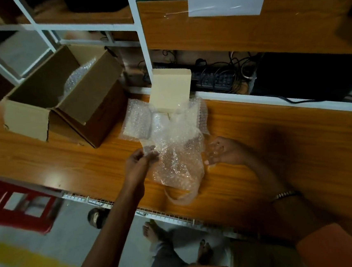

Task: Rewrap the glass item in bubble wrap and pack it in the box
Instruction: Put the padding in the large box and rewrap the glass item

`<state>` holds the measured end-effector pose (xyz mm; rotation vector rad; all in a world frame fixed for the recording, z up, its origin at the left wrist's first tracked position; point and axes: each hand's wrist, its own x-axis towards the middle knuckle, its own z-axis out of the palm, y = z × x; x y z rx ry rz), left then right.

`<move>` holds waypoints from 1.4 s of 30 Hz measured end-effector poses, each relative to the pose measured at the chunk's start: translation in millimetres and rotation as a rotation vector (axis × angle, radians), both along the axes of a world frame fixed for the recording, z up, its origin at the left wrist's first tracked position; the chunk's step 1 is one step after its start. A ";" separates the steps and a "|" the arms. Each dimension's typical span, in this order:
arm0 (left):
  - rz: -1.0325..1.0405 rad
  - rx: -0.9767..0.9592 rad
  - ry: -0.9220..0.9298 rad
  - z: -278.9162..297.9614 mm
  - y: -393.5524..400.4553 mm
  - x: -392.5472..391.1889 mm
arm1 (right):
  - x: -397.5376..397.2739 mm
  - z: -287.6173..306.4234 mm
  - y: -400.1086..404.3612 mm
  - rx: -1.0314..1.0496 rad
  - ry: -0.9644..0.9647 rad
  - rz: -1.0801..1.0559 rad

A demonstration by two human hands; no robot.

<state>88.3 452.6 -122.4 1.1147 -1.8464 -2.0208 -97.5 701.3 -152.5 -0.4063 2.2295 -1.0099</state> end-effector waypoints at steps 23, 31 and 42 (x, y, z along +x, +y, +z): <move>-0.514 -0.101 0.174 60.2 20.4 16.1 | 66.2 88.6 -39.6 -0.595 -0.065 -0.223; -0.458 0.055 0.139 63.9 5.5 13.8 | 71.4 84.5 -57.0 -0.607 -0.173 -0.227; -0.465 -0.101 0.092 65.1 5.6 10.7 | 71.1 94.8 -78.9 -0.563 -0.171 -0.127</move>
